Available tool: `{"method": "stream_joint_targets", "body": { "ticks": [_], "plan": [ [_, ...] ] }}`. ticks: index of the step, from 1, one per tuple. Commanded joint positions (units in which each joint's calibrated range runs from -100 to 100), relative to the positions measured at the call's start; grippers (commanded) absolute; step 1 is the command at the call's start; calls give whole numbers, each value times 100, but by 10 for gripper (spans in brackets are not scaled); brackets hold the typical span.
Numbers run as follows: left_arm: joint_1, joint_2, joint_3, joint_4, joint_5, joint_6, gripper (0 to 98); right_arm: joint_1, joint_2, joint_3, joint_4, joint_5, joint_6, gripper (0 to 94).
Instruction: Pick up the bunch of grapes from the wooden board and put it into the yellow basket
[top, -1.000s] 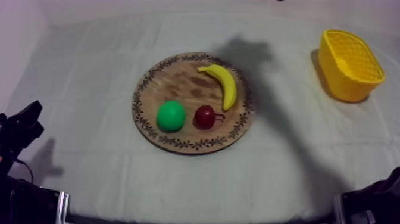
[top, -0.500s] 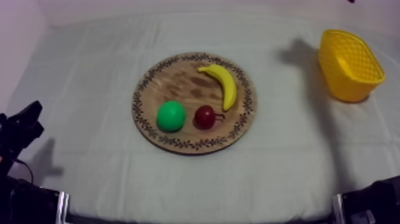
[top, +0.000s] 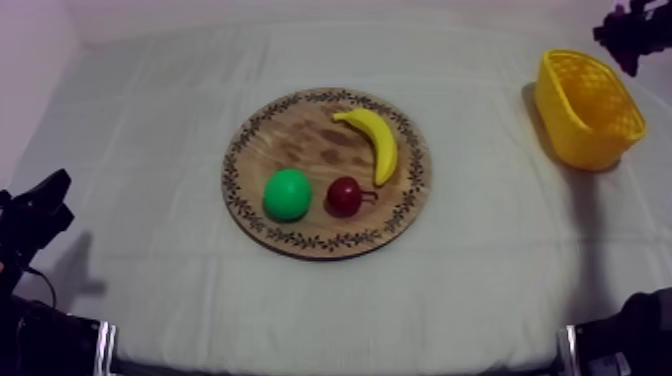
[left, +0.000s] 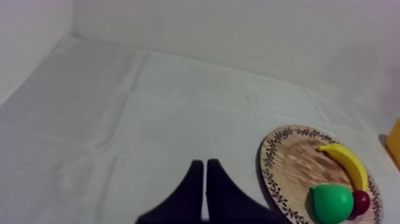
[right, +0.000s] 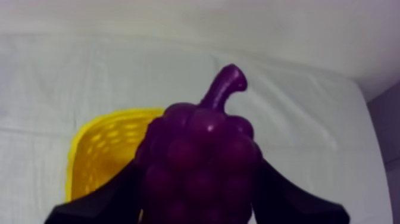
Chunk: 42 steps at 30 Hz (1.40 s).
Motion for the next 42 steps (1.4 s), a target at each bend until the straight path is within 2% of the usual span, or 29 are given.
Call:
{"method": "stream_joint_targets", "body": {
  "ticks": [1,6,14,20,26,32,42],
  "plan": [
    [-1,0,-4,1,-3,0,1,5,164,111,-50,12,5,332],
    [-1,0,-4,1,-3,0,1,2,566,293,-117,-10,-6,363],
    [-1,0,-4,1,-3,0,1,34,1098,223,-125,-19,-112,544],
    [-1,0,-4,1,-3,0,1,-6,1167,96,-122,68,-188,633],
    [-1,0,-4,1,-3,0,1,-28,798,28,-139,74,-227,646],
    [-1,0,-4,1,-3,0,1,-28,8,189,-266,6,-98,629],
    [-1,0,-4,1,-3,0,1,-42,-1828,1298,-381,-293,11,595]
  ]
}}
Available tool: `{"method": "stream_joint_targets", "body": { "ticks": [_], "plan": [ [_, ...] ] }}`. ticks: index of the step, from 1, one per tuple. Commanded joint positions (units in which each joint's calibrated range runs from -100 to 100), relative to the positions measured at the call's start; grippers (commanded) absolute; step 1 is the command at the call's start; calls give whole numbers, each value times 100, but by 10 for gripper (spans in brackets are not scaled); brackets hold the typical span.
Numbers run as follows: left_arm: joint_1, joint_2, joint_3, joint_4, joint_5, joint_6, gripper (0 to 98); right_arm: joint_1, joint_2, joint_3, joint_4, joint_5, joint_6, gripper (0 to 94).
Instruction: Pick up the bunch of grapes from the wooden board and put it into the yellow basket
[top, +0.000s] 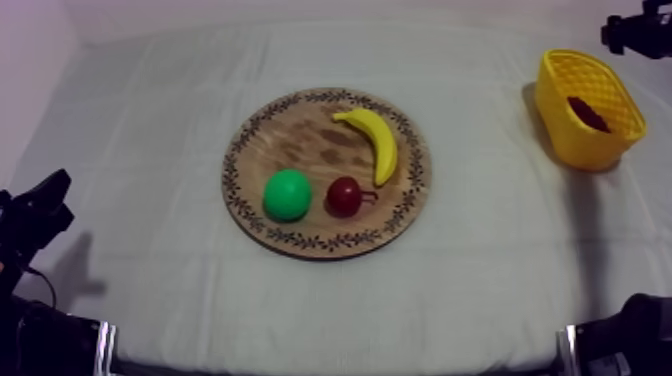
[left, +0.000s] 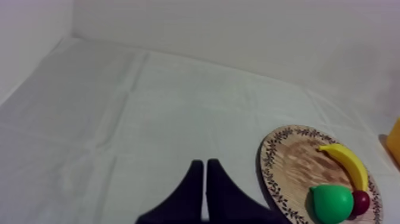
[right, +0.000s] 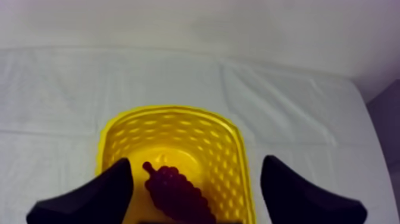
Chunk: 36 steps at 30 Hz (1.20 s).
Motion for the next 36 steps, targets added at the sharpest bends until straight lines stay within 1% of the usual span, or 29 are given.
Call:
{"method": "stream_joint_targets", "body": {
  "ticks": [1,9,15,20,25,27,30,36],
  "plan": [
    [-1,0,-4,1,-3,0,1,-22,-727,465,-18,-87,5,590],
    [-1,0,-4,1,-3,0,1,-144,-2545,2066,-105,-350,57,524],
    [-1,0,-4,1,-3,0,1,-291,-3900,3267,-232,-292,151,444],
    [-1,0,-4,1,-3,0,1,-448,-4917,4175,-168,-200,84,335],
    [-1,0,-4,1,-3,0,1,-612,-5843,5017,-88,-64,-53,170],
    [-1,0,-4,1,-3,0,1,-682,-6168,5280,-47,40,-128,119],
    [-1,0,-4,1,-3,0,1,-774,-6572,5554,0,249,-230,77],
    [-1,0,-4,1,-3,0,1,-902,-7247,5965,67,597,-390,39]
  ]
}}
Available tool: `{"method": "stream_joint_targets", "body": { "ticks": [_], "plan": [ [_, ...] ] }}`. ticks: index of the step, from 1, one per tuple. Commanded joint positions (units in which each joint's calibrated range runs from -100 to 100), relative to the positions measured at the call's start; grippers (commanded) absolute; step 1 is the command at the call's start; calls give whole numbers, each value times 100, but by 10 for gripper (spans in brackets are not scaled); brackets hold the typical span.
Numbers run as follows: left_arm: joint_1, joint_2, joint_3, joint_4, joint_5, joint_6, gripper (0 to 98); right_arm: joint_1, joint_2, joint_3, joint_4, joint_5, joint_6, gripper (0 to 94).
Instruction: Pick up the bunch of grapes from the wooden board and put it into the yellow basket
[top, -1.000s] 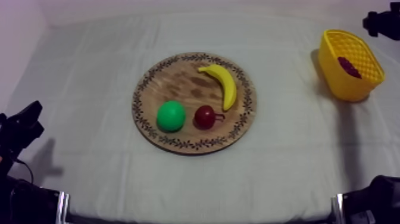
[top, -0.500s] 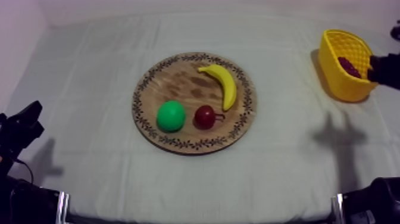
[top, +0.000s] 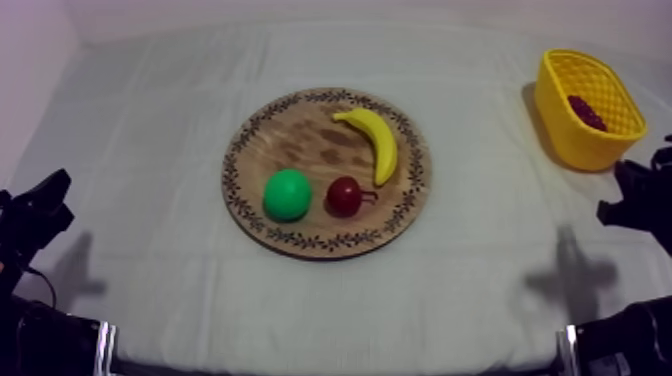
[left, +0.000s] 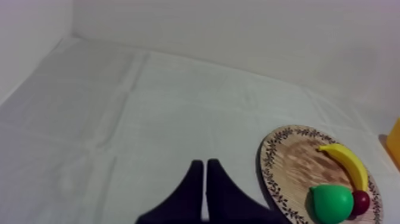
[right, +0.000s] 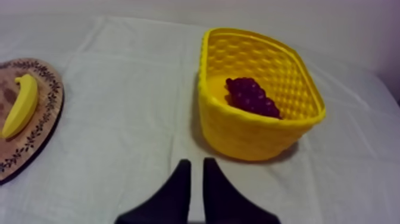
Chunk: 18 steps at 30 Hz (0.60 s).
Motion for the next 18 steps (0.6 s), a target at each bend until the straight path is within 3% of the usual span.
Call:
{"method": "stream_joint_targets", "body": {
  "ticks": [1,5,12,18],
  "plan": [
    [-1,0,-4,1,-3,0,1,-11,-309,95,-9,136,-12,34],
    [-1,0,-4,1,-3,0,1,-33,-683,199,-14,433,-90,22],
    [-1,0,-4,1,-3,0,1,85,-1271,353,-326,895,79,10],
    [-1,0,-4,1,-3,0,1,61,-1441,404,-636,1048,482,7]
  ]
}}
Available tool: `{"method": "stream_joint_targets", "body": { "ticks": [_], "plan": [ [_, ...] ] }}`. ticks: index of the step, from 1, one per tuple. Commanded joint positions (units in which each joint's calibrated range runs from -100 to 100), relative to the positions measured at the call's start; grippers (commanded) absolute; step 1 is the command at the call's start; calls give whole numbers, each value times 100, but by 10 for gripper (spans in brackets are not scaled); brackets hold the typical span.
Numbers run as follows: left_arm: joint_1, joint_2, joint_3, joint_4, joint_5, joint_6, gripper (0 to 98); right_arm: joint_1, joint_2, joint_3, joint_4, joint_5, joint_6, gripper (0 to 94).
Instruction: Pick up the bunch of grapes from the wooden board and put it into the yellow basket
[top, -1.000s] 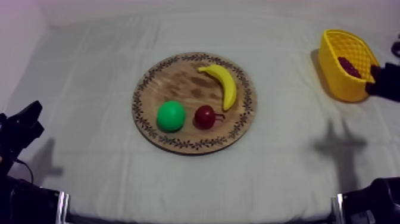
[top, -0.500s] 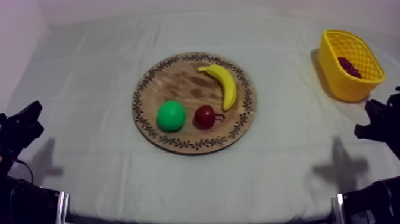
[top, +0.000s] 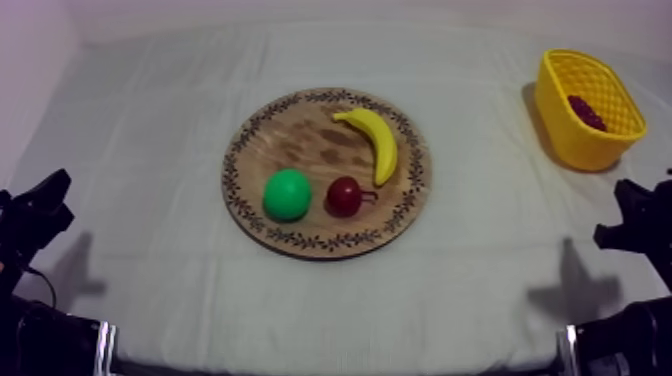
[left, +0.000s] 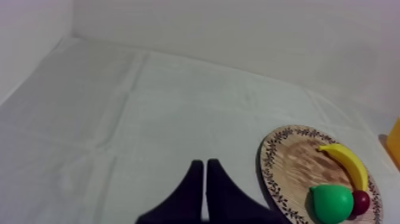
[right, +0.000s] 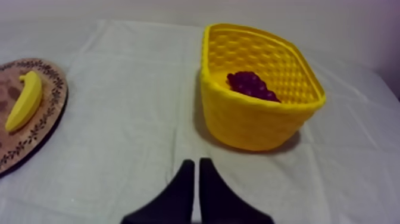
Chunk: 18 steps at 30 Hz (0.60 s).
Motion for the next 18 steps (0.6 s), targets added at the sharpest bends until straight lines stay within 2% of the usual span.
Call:
{"method": "stream_joint_targets", "body": {
  "ticks": [1,8,18],
  "plan": [
    [-1,0,-4,1,-3,0,1,-29,-9,14,-22,16,191,7],
    [-1,0,-4,1,-3,0,1,-136,-23,47,-75,46,391,5],
    [-1,0,-4,1,-3,0,1,-360,-25,50,-80,57,411,5]
  ]
}}
